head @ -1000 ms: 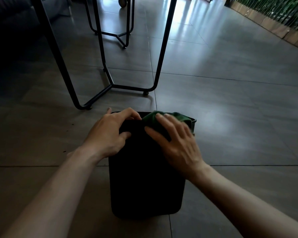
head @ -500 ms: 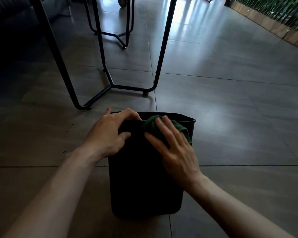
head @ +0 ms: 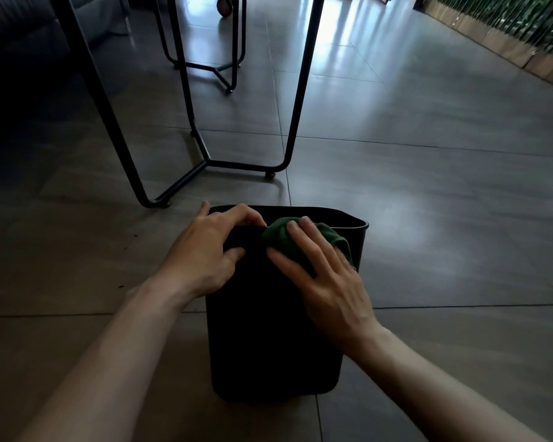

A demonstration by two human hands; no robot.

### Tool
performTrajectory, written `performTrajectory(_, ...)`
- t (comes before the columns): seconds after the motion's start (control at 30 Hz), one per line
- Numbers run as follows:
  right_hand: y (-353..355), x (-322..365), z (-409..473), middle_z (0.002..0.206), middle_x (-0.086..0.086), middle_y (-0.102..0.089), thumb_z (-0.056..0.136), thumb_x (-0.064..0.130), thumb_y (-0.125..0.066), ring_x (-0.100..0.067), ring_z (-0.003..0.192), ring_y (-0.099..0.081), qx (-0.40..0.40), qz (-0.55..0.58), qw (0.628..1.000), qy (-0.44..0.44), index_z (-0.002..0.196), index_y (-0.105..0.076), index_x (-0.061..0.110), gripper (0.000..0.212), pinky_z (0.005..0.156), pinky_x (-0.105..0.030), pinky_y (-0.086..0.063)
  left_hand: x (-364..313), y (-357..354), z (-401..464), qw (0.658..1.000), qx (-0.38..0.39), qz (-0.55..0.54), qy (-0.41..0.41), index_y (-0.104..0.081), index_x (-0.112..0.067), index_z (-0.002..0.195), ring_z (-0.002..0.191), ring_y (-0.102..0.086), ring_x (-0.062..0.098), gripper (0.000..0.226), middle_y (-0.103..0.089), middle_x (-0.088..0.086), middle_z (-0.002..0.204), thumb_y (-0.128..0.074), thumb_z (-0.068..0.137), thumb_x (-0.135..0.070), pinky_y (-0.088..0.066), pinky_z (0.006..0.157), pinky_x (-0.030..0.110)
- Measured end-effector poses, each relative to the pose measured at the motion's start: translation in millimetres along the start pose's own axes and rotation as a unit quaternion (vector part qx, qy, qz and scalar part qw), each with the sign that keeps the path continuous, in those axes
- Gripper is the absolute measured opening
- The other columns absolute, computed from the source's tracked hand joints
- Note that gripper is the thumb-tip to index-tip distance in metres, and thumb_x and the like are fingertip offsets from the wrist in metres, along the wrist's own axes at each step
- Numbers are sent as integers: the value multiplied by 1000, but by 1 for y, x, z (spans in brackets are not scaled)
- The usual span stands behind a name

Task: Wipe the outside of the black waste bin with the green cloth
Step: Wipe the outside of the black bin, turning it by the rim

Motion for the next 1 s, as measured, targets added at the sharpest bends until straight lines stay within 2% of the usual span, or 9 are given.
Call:
performTrajectory(0.1,-23,30,-35,168,-14,-27,105,19,-55,-36,159,-18,44,-20,995,84,154,-41,26,52,106,-45,-49,2,-1,1,1000,-3,0,15,-60,-41,108,89,-29,-37,46,-58,-31,91,-71,84,-3,-24,122,54)
performTrajectory(0.2,-63,77,-114,166,-5,-35,105,20,-42,-39,159,0,166,-80,946,266,153,-43,30,48,103,-35,-53,4,-2,0,1000,0,-4,25,-58,-45,106,88,-25,-23,47,-61,-25,95,-71,86,-5,-19,124,51)
performTrajectory(0.27,-67,79,-129,165,-2,-37,106,19,-41,-39,159,6,195,-95,929,300,154,-42,31,50,104,-32,-53,5,-2,-2,1000,1,-14,23,-58,-45,106,93,-22,-21,47,-65,-18,104,-71,87,-5,-15,126,49)
performTrajectory(0.4,-23,36,-53,169,-12,-27,108,17,-52,-34,159,-18,73,-2,988,137,155,-41,27,50,102,-42,-52,6,-2,-1,1000,4,-16,17,-60,-42,110,97,-25,-18,43,-68,-14,108,-70,88,-6,-12,126,45)
performTrajectory(0.5,3,-7,1,171,-11,-23,103,19,-64,-34,159,-19,-14,29,999,2,158,-38,27,61,113,-53,-45,6,-2,0,1000,11,-18,17,-59,-43,111,118,-41,-1,44,-68,-19,111,-69,88,-7,0,126,36)
performTrajectory(0.63,-26,27,-53,167,-16,-32,104,16,-60,-36,158,-22,51,5,995,80,152,-48,23,49,105,-49,-52,10,0,2,999,9,-12,32,-59,-42,112,131,-48,11,45,-67,-19,112,-69,88,-6,-2,128,38)
performTrajectory(0.77,-47,56,-114,168,-12,-30,107,16,-44,-33,160,-15,168,-36,964,205,152,-44,28,46,102,-37,-55,9,-2,1,1000,7,-8,16,-60,-38,114,101,-37,-25,44,-60,-21,97,-70,86,-5,-24,122,52)
performTrajectory(0.87,-24,34,-68,167,-14,-32,106,14,-52,-33,158,-22,102,0,986,132,152,-46,25,48,105,-44,-52,7,-1,1,1000,3,-6,13,-59,-40,112,96,-35,-26,44,-62,-20,97,-70,86,-6,-23,121,51)
performTrajectory(1.0,1,-9,-9,166,-16,-32,104,23,-61,-33,158,-23,0,14,1000,-23,153,-47,22,51,115,-51,-46,9,1,2,1000,8,-7,22,-57,-43,111,131,-41,10,43,-66,-18,110,-70,87,-9,-13,126,42)
Point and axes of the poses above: each hand's wrist, its own z-axis towards the middle knuckle, its own y-axis out of the back of the hand, x = y × z, the point moved 9 cm from there along z, towards the middle knuckle
